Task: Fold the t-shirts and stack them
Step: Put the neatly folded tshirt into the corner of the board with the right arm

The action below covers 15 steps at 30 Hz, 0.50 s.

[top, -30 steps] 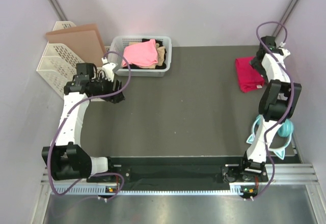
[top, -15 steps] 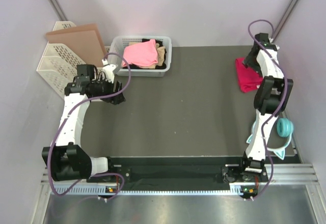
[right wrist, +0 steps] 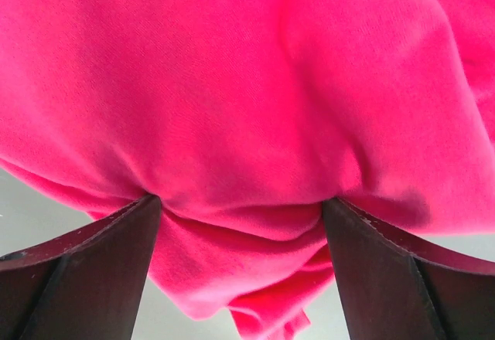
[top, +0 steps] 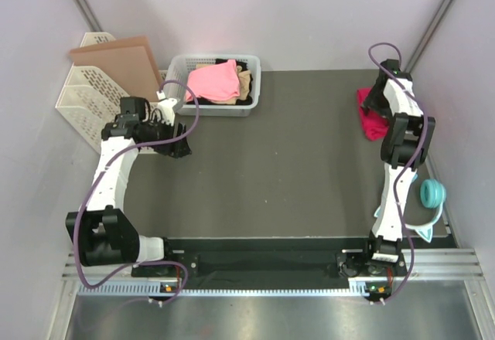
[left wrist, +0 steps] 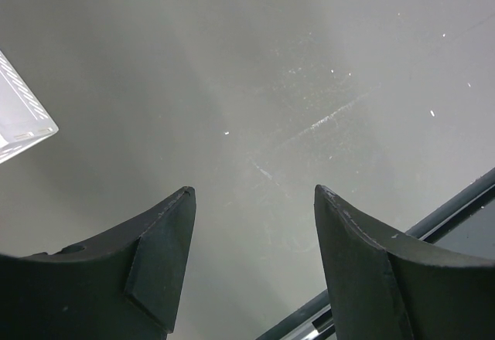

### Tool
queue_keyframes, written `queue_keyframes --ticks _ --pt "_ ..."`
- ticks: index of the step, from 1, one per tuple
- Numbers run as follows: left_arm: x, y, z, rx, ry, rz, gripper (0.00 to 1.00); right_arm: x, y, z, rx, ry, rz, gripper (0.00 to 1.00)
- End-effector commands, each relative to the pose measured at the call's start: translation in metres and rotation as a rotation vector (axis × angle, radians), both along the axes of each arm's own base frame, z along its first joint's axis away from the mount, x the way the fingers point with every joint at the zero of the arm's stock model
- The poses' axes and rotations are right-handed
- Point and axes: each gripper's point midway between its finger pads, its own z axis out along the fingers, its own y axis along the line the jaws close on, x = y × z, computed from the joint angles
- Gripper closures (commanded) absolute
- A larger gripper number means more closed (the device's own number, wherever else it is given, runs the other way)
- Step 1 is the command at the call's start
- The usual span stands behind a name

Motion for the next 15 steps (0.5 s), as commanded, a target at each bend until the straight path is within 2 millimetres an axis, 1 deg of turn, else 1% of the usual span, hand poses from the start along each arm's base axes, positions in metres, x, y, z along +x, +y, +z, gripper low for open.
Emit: queue_keyframes --ticks 1,2,3,4,5,6,7,8,9,10,11,13,14,15 --pt "0.012 0.002 0.01 -0.006 -0.05 0.01 0.32 0.025 0.009 -0.017 0.077 -0.026 0.061 0.14" --pt "0.013 0.002 0.009 -0.007 -0.047 0.014 0.32 0.036 0.015 -0.018 0.112 -0.06 0.078 0.14" --pt "0.013 0.002 0.008 -0.007 -0.043 0.014 0.32 0.042 0.016 -0.019 0.135 -0.08 0.086 0.14" --pt "0.014 0.001 0.008 -0.011 -0.041 0.013 0.32 0.048 0.023 -0.019 0.179 -0.106 0.104 0.14" --pt "0.014 0.001 0.004 -0.013 -0.029 0.016 0.32 0.058 0.025 -0.019 0.195 -0.143 0.11 0.14" --pt "0.014 0.002 0.004 -0.014 -0.029 0.016 0.32 0.063 0.024 -0.018 0.212 -0.164 0.107 0.14" --pt "0.014 0.002 0.003 -0.015 -0.026 0.016 0.32 0.067 0.027 -0.018 0.233 -0.182 0.112 0.14" --pt "0.014 0.001 0.002 -0.015 -0.021 0.015 0.32 0.075 0.032 -0.016 0.263 -0.219 0.124 0.14" --pt "0.014 0.001 0.001 -0.016 -0.017 0.016 0.32 0.078 0.031 -0.015 0.275 -0.233 0.121 0.14" --pt "0.015 0.001 0.0 -0.016 -0.016 0.018 0.32 0.082 0.036 -0.014 0.31 -0.252 0.135 0.14" --pt "0.014 0.001 -0.001 -0.017 -0.013 0.017 0.32 0.09 0.039 -0.009 0.333 -0.291 0.143 0.14" --pt "0.013 0.001 -0.003 -0.018 -0.009 0.018 0.32 0.099 0.043 -0.003 0.379 -0.34 0.165 0.15" --pt "0.012 0.001 -0.005 -0.017 -0.003 0.019 0.32 0.108 0.051 0.007 0.412 -0.391 0.203 0.15" --pt "0.012 0.002 -0.007 -0.017 0.002 0.022 0.32 0.111 0.054 0.014 0.422 -0.413 0.22 0.15"
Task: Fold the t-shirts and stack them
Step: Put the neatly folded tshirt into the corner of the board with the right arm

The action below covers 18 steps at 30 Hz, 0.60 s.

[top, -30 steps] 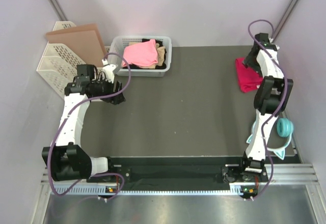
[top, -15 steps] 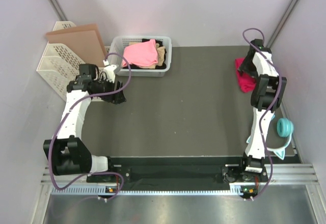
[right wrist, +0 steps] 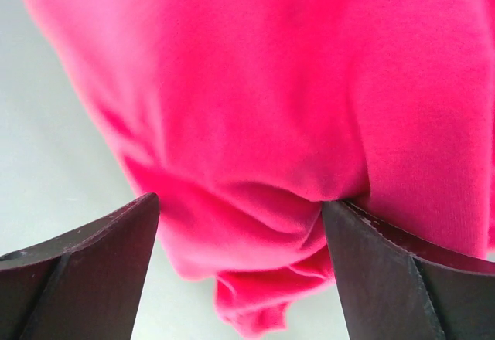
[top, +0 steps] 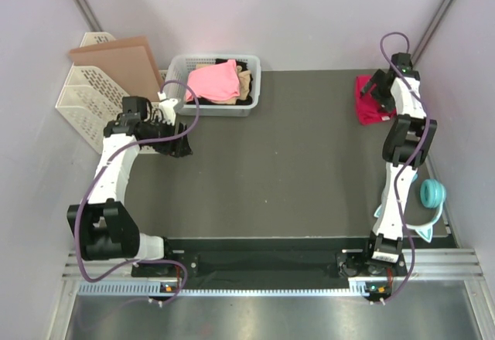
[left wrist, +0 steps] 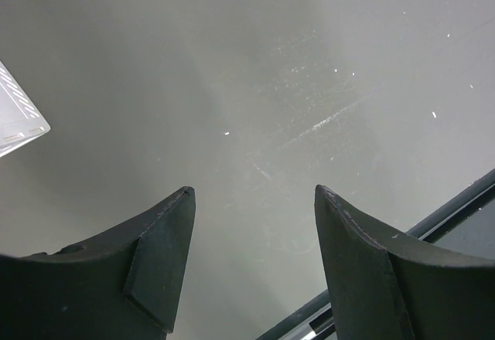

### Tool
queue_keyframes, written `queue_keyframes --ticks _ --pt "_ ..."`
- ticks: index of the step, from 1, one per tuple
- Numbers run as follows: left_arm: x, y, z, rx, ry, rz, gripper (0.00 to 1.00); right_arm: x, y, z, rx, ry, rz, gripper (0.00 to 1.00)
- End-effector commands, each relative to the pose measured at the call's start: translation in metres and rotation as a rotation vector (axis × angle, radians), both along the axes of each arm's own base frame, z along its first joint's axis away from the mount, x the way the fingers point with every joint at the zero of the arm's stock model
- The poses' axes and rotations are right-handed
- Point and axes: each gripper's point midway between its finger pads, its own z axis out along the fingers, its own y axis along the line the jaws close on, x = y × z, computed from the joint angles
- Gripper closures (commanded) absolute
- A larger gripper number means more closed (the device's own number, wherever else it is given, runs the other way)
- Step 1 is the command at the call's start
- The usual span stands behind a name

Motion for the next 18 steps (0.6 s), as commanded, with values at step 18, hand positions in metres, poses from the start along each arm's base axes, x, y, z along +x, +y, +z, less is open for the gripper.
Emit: queue_keyframes --ticks 18 --pt "-0.022 0.0 0.034 0.012 -0.118 0.003 0.31 -0.061 0.008 0.172 -0.163 -0.25 0.028 0.0"
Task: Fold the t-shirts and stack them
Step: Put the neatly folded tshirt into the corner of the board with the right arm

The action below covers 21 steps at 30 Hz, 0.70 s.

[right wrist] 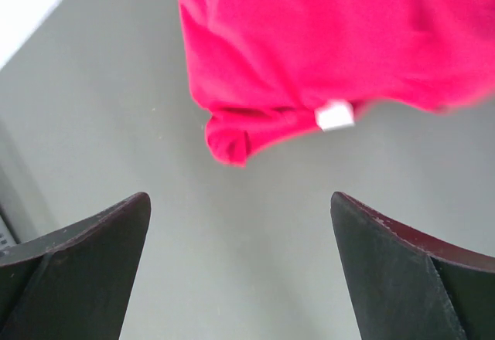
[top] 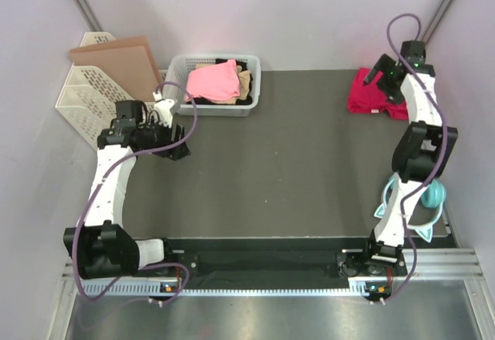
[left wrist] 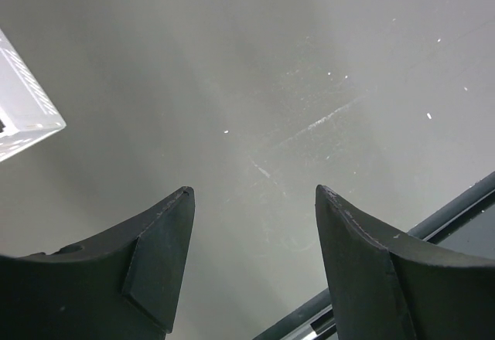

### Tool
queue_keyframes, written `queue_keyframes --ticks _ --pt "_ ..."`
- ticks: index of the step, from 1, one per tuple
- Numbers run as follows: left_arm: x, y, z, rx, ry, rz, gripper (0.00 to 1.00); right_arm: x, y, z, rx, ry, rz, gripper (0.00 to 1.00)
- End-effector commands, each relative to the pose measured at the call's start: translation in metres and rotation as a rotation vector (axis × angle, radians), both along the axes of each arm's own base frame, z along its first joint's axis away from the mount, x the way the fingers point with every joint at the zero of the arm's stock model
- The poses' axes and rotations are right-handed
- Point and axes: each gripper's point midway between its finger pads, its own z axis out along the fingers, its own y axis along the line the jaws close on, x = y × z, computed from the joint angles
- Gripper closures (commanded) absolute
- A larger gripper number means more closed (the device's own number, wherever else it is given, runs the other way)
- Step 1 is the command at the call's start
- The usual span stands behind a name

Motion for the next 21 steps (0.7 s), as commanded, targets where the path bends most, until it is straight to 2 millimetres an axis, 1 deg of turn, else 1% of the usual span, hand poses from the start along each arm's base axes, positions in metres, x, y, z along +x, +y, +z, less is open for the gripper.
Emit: queue_keyframes --ticks 1,2,3,4,5,6,7,8,9,10,11,12,13,14,15,16,19,21 --pt "-0.013 -0.001 0.019 0.002 -0.064 -0.005 0.31 -0.051 -0.018 0.092 -0.201 -0.094 -0.078 0.0" --pt "-0.016 -0.001 0.017 0.001 -0.058 -0.004 0.31 -0.059 -0.017 0.097 -0.222 -0.09 -0.079 0.0" --pt "-0.019 -0.002 0.018 0.0 -0.06 -0.006 0.31 -0.066 -0.006 0.102 -0.242 -0.084 -0.06 0.0" --pt "-0.021 -0.002 0.02 -0.002 -0.073 -0.007 0.3 -0.083 -0.002 0.11 -0.291 -0.07 -0.045 0.0" --pt "-0.023 -0.004 0.019 -0.011 -0.07 -0.009 0.31 -0.09 0.007 0.113 -0.315 -0.065 -0.026 0.0" --pt "-0.025 -0.005 0.019 -0.016 -0.069 -0.008 0.3 -0.097 0.033 0.115 -0.336 -0.063 0.03 0.0" --pt "-0.025 -0.006 0.021 -0.024 -0.081 -0.005 0.3 -0.111 0.052 0.119 -0.375 -0.07 0.095 0.0" --pt "-0.027 -0.008 0.017 -0.037 -0.068 -0.003 0.3 -0.118 0.068 0.121 -0.386 -0.08 0.141 0.0" --pt "-0.027 -0.009 0.018 -0.048 -0.069 -0.003 0.3 -0.126 0.102 0.123 -0.392 -0.104 0.224 0.0" --pt "-0.027 -0.01 0.016 -0.057 -0.069 -0.001 0.31 -0.14 0.119 0.127 -0.393 -0.145 0.285 0.0" --pt "-0.028 -0.012 0.015 -0.068 -0.06 0.003 0.31 -0.148 0.135 0.13 -0.387 -0.184 0.328 0.0" --pt "-0.028 -0.011 0.013 -0.066 -0.058 0.015 0.31 -0.16 0.159 0.134 -0.379 -0.219 0.386 0.0" --pt "-0.028 -0.01 0.01 -0.067 -0.048 0.026 0.31 -0.175 0.169 0.14 -0.35 -0.269 0.426 0.0" --pt "-0.029 -0.009 0.01 -0.064 -0.05 0.031 0.31 -0.184 0.176 0.142 -0.336 -0.289 0.451 0.0" --pt "-0.029 -0.007 0.01 -0.052 -0.055 0.039 0.31 -0.195 0.186 0.139 -0.323 -0.291 0.478 0.0" --pt "-0.031 -0.007 0.007 -0.049 -0.052 0.042 0.31 -0.206 0.191 0.15 -0.294 -0.331 0.499 0.0" --pt "-0.032 -0.005 0.008 -0.043 -0.072 0.058 0.3 -0.227 0.201 0.157 -0.267 -0.361 0.557 0.0" --pt "-0.03 -0.005 0.009 -0.048 -0.083 0.067 0.29 -0.234 0.205 0.159 -0.262 -0.384 0.59 0.0"
